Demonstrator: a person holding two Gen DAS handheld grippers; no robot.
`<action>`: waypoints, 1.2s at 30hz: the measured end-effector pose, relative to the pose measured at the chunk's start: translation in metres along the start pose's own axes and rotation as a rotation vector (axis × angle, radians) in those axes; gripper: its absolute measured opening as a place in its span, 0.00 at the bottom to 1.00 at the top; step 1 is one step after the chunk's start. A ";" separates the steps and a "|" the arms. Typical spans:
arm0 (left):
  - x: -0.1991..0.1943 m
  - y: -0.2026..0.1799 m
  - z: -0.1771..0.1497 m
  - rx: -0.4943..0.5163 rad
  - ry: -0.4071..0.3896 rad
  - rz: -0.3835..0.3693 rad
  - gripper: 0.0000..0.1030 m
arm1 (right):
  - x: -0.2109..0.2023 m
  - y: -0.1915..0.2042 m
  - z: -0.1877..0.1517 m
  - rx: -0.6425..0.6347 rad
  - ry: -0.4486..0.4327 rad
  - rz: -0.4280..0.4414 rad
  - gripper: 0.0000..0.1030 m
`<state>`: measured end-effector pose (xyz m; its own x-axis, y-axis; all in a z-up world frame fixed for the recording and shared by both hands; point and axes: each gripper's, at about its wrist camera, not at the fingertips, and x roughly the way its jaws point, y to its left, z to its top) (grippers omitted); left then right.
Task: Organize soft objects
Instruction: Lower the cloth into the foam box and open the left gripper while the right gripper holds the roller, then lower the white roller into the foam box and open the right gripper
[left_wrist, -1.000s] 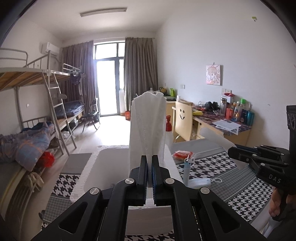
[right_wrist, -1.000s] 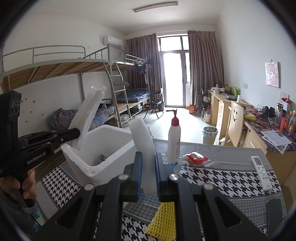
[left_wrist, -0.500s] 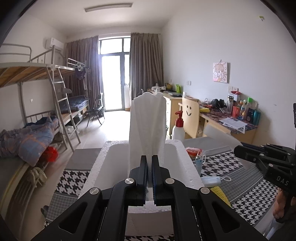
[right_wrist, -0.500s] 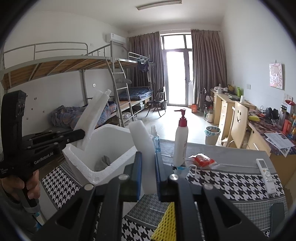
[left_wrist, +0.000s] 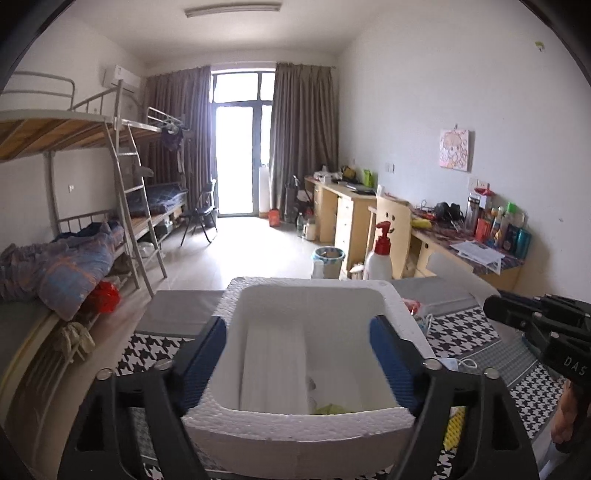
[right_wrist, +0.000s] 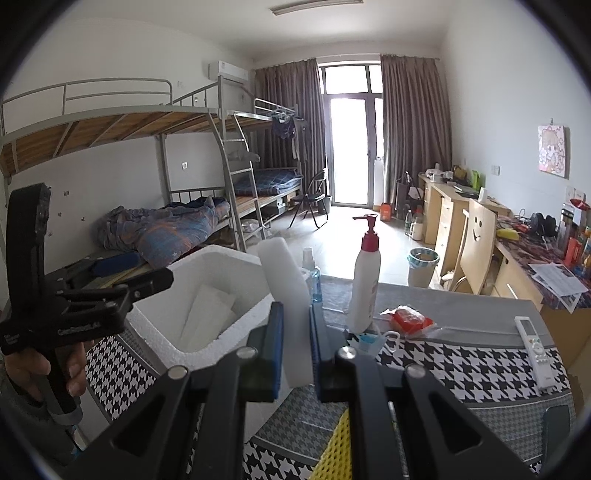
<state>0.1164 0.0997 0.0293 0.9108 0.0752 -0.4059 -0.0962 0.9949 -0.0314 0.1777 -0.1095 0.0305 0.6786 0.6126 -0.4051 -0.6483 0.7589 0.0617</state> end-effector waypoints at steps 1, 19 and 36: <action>0.000 0.001 0.000 0.002 -0.001 0.001 0.85 | 0.001 0.001 0.000 -0.001 0.001 0.001 0.16; -0.008 0.020 -0.001 -0.022 -0.027 0.062 0.99 | 0.015 0.011 0.009 -0.015 0.013 0.034 0.16; -0.035 0.032 -0.008 -0.037 -0.066 0.106 0.99 | 0.026 0.021 0.017 -0.026 0.030 0.079 0.16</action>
<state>0.0778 0.1286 0.0352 0.9191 0.1852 -0.3479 -0.2067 0.9781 -0.0254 0.1875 -0.0745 0.0370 0.6147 0.6629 -0.4274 -0.7081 0.7025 0.0712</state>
